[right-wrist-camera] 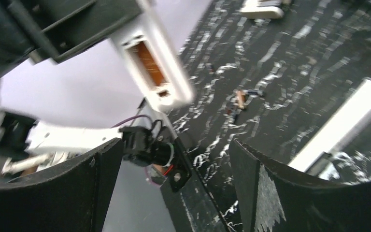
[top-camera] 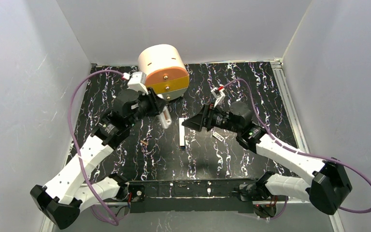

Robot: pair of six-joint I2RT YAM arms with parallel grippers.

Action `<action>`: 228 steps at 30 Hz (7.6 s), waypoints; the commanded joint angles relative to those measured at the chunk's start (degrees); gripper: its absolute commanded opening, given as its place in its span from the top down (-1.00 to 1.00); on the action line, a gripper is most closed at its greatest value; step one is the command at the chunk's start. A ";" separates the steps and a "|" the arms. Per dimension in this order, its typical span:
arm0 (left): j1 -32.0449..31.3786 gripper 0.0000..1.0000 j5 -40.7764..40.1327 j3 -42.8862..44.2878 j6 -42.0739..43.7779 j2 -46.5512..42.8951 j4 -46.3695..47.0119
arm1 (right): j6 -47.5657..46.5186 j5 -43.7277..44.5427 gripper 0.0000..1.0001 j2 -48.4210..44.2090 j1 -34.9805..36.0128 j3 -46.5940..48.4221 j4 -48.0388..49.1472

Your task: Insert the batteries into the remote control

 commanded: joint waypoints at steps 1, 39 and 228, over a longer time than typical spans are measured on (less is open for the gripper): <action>0.02 1.00 -29.95 2.55 3.60 -5.00 -19.20 | -0.70 12.16 -0.68 5.00 0.26 4.08 -11.14; 0.11 1.00 -58.80 5.76 17.42 -22.02 -32.39 | -10.03 43.29 0.30 65.23 30.83 58.11 -33.12; 0.11 1.00 34.52 -12.64 8.22 -4.40 13.94 | -1.54 54.01 0.68 25.76 17.36 12.53 -51.68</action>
